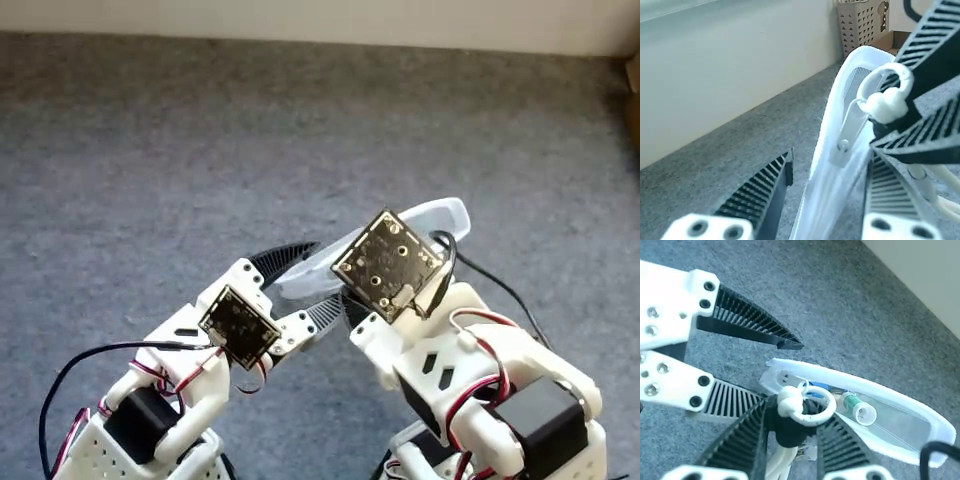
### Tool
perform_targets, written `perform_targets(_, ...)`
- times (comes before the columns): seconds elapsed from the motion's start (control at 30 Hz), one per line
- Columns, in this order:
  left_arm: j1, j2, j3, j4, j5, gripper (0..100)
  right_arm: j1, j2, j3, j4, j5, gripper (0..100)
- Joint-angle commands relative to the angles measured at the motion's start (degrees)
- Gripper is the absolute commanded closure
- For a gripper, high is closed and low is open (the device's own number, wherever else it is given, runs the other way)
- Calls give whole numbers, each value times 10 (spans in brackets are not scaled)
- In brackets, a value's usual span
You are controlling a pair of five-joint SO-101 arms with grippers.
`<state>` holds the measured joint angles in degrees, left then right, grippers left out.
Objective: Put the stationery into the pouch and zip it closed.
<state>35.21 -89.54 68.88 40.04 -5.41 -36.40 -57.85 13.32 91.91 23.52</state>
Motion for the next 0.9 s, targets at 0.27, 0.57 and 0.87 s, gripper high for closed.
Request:
perform_targets(0.27,11,3,4,-10,-3,892,-3,3,-1,-5,-4,993)
perform_targets(0.57,12,3,20,-11,-3,891,-3,3,2,-37,-6,993)
perform_targets(0.87,11,4,28,-11,1,774,-3,3,2,-41,-6,993)
